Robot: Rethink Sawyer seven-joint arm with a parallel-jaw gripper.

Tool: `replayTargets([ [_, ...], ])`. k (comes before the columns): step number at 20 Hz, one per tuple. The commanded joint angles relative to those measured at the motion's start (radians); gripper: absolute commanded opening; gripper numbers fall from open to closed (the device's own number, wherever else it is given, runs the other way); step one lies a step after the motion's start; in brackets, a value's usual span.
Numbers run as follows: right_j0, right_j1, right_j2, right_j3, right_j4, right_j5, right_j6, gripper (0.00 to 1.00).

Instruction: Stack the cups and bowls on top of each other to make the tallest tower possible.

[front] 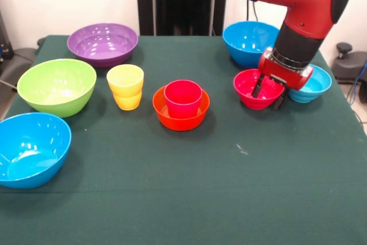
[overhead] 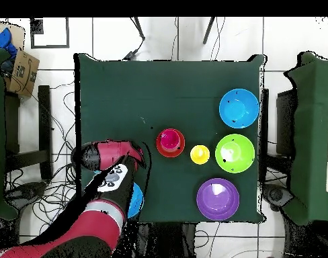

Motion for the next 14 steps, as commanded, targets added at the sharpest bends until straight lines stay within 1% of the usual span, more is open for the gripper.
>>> replayTargets([
  [1, 0.006, -0.003, 0.038, -0.056, 0.046, 0.095, 0.153, 1.0],
  [6, 0.034, -0.04, 0.006, -0.072, 0.055, 0.184, 0.158, 1.0],
  [9, 0.024, -0.062, 0.021, -0.073, 0.065, 0.221, 0.144, 1.0],
  [10, 0.016, -0.071, 0.033, -0.072, 0.07, 0.226, 0.138, 1.0],
  [14, -0.059, -0.137, 0.151, -0.019, 0.116, 0.176, 0.093, 1.0],
])
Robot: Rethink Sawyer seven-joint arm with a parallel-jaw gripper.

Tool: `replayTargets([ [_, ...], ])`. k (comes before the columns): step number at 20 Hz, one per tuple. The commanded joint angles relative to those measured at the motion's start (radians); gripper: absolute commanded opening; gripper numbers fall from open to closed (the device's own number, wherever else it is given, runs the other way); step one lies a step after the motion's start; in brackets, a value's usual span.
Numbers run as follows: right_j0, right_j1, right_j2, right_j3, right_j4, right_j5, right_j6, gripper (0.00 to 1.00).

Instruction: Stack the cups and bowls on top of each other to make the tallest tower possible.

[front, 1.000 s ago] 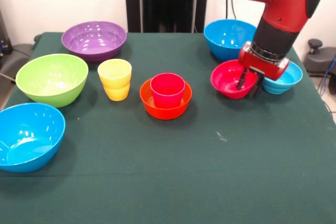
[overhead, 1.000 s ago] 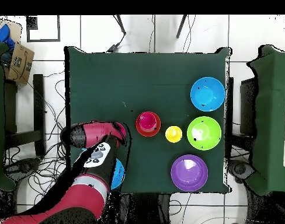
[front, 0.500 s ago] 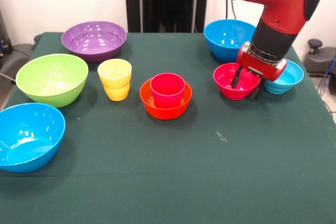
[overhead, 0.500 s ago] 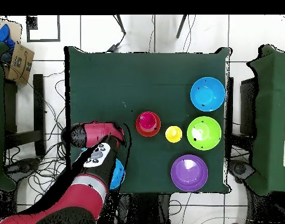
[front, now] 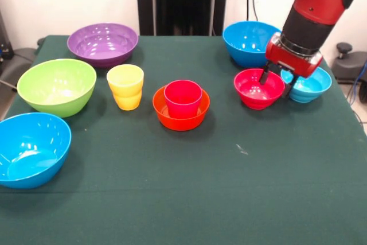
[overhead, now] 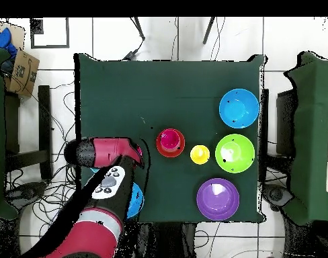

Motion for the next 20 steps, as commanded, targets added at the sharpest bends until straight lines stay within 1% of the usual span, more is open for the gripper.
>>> replayTargets([
  [1, -0.073, -0.079, 0.181, -0.003, 0.077, 0.039, 0.084, 1.0],
  [2, -0.063, -0.083, 0.171, -0.013, 0.079, 0.057, 0.092, 1.0],
  [4, -0.056, -0.087, 0.165, -0.013, 0.079, 0.045, 0.1, 1.0],
  [7, -0.046, -0.058, 0.159, -0.024, 0.073, -0.02, 0.107, 1.0],
  [10, -0.021, -0.039, 0.149, -0.03, 0.09, -0.052, 0.141, 1.0],
  [12, 0.009, -0.036, 0.12, -0.043, 0.102, -0.029, 0.173, 1.0],
  [16, 0.088, -0.013, 0.059, -0.069, 0.133, 0.051, 0.257, 1.0],
  [18, 0.125, 0.011, 0.04, -0.07, 0.157, 0.048, 0.294, 1.0],
  [20, 0.147, 0.03, 0.035, -0.069, 0.176, 0.042, 0.307, 1.0],
])
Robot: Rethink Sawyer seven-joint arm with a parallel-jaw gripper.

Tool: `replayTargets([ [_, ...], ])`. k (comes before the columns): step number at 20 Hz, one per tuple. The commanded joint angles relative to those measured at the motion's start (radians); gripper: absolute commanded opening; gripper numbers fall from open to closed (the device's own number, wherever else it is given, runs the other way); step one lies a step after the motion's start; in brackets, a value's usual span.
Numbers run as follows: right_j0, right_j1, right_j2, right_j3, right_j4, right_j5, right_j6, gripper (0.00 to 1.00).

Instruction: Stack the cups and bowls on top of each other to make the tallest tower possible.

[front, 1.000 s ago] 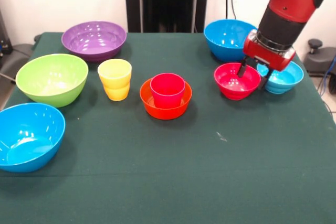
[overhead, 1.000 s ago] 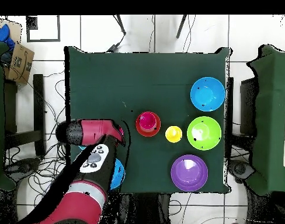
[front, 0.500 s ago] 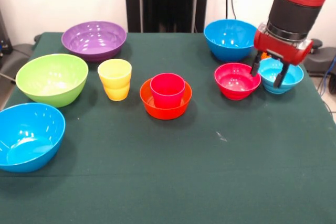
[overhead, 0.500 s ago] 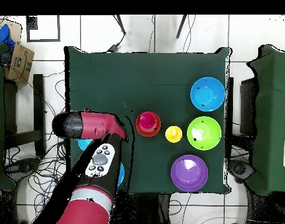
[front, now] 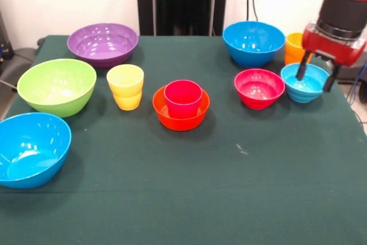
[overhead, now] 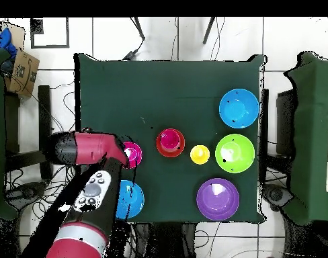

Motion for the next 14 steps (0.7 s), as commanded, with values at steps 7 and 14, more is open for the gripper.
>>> replayTargets([
  [7, 0.133, 0.122, 0.019, -0.048, 0.099, 0.047, 0.317, 1.0],
  [14, 0.148, 0.131, 0.013, -0.039, 0.106, 0.017, 0.331, 1.0],
])
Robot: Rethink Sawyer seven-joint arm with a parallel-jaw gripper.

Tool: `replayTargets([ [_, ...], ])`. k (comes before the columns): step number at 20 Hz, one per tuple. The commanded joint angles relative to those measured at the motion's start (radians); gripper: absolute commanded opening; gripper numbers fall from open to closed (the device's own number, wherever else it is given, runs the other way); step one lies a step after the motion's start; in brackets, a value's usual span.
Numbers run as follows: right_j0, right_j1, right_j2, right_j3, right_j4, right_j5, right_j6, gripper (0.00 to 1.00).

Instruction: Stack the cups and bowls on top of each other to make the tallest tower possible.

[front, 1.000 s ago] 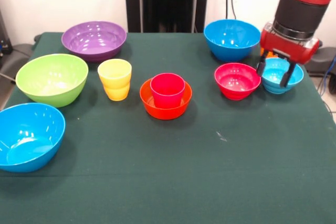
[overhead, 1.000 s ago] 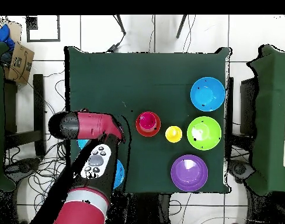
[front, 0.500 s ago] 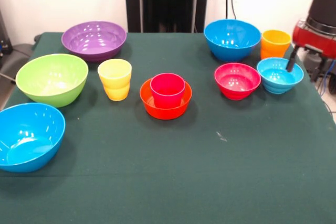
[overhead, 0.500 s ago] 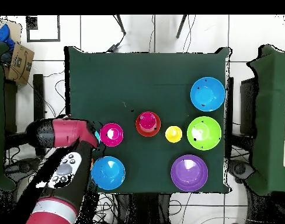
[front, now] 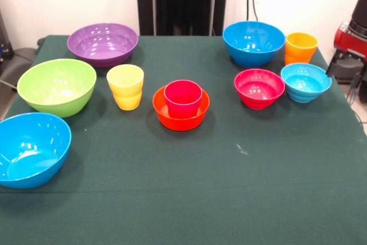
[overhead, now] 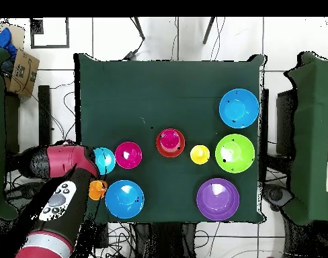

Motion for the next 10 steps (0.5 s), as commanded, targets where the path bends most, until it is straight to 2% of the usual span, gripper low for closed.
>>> replayTargets([
  [1, -0.006, 0.067, 0.03, -0.029, 0.03, 0.015, 0.196, 1.0],
  [10, -0.003, 0.081, 0.017, -0.031, 0.023, -0.014, 0.19, 1.0],
])
